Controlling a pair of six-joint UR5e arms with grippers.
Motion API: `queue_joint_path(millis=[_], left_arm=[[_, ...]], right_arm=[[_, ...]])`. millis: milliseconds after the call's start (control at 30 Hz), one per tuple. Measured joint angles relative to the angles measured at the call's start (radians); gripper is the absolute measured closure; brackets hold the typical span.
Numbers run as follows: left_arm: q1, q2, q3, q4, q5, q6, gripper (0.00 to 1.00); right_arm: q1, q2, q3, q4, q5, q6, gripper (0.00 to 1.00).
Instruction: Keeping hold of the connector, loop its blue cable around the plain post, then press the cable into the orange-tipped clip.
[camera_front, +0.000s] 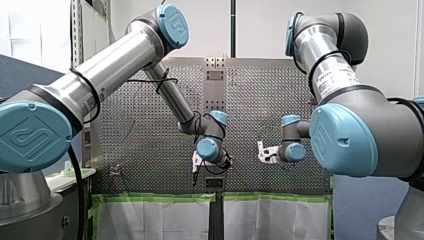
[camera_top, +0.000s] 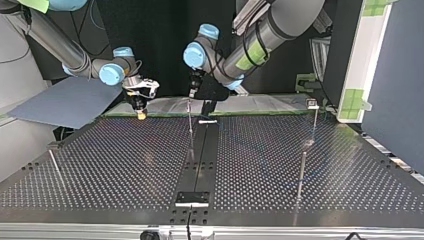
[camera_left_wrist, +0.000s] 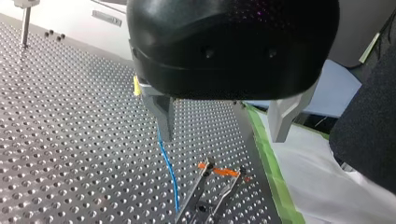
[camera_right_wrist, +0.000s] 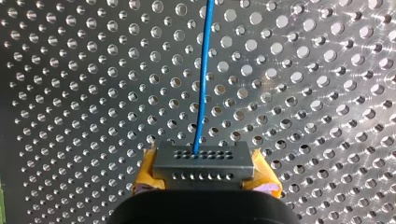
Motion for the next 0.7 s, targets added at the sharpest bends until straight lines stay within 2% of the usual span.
queue_joint_path(millis=[300,700], left_arm=[[-0.008,-0.005,-0.004,-0.039,-0.068,0.005,0.0],[-0.01,-0.006,-0.006,-0.054,-0.077,0.003,0.0]], right_arm=[[0.0,0.0,0.0,0.0,0.0,0.0,1.0],[0.0,0.0,0.0,0.0,0.0,0.0,1.0]])
